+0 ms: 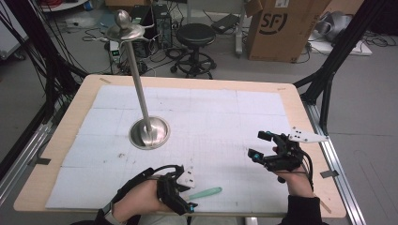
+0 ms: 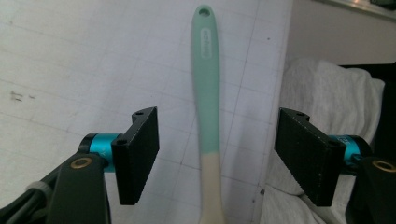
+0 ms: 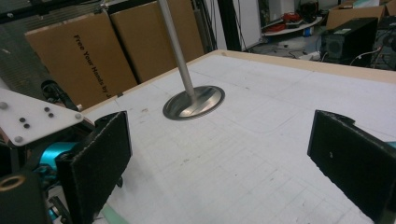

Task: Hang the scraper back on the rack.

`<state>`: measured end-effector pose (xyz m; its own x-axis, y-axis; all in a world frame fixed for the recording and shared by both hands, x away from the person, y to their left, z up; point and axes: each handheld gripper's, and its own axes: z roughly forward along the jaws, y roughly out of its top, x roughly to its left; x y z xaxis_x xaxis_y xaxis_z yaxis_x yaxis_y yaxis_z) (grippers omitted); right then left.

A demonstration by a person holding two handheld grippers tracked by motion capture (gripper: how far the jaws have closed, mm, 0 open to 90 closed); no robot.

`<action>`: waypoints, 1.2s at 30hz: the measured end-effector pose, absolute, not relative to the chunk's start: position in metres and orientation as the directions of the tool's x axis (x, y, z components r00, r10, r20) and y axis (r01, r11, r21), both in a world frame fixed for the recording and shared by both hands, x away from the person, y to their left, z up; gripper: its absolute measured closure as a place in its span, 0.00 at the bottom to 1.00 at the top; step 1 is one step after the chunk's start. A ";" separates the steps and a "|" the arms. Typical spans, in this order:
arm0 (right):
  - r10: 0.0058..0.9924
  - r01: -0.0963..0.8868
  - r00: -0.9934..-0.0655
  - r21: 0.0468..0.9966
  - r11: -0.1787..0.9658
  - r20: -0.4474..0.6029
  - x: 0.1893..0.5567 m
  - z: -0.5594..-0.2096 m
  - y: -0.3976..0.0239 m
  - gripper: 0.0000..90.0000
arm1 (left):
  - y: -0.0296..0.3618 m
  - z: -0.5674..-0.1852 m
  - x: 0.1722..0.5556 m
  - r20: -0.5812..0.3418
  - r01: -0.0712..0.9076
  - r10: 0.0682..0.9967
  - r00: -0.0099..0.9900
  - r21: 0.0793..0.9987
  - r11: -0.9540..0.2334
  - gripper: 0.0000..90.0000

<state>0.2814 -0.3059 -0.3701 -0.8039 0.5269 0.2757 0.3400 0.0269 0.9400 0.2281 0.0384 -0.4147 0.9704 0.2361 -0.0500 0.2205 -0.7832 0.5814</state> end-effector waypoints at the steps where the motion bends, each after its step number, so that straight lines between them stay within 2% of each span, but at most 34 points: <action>1: 0.528 0.341 -0.803 0.940 0.027 0.276 0.281 -0.370 -0.306 0.06 | 0.037 -0.415 0.228 -0.049 0.218 0.232 0.972 0.565 -0.796 0.36; 4: 0.533 0.342 -0.799 0.939 0.021 0.279 0.282 -0.371 -0.308 0.06 | 0.032 -0.416 0.228 -0.035 0.204 0.215 0.976 0.494 -0.845 0.39; 7: 0.534 0.344 -0.796 0.939 0.015 0.283 0.281 -0.371 -0.310 0.06 | 0.027 -0.414 0.226 -0.019 0.186 0.197 0.980 0.429 -0.884 0.48; 10: 0.534 0.335 -0.799 0.942 0.015 0.276 0.281 -0.371 -0.310 0.06 | 0.023 -0.414 0.227 -0.018 0.191 0.201 0.979 0.403 -0.895 0.51; 16: 0.532 0.340 -0.798 0.940 0.013 0.282 0.281 -0.371 -0.311 0.06 | 0.022 -0.412 0.232 -0.016 0.251 0.262 0.965 0.350 -0.902 0.63; 26: 0.539 0.345 -0.792 0.939 0.008 0.286 0.282 -0.374 -0.313 0.06 | 0.017 -0.408 0.227 0.009 0.220 0.228 0.974 0.215 -0.951 0.79; 29: 0.539 0.346 -0.792 0.938 0.008 0.287 0.282 -0.374 -0.313 0.06 | 0.017 -0.408 0.226 -0.002 0.200 0.205 0.979 0.224 -0.954 0.88; 33: 0.536 0.345 -0.794 0.939 0.006 0.288 0.281 -0.373 -0.313 0.06 | 0.030 -0.410 0.240 -0.115 0.266 0.242 0.963 0.288 -0.920 0.89; 36: 0.536 0.344 -0.794 0.939 0.010 0.286 0.281 -0.374 -0.313 0.06 | 0.039 -0.409 0.243 -0.106 0.288 0.267 0.958 0.347 -0.893 0.89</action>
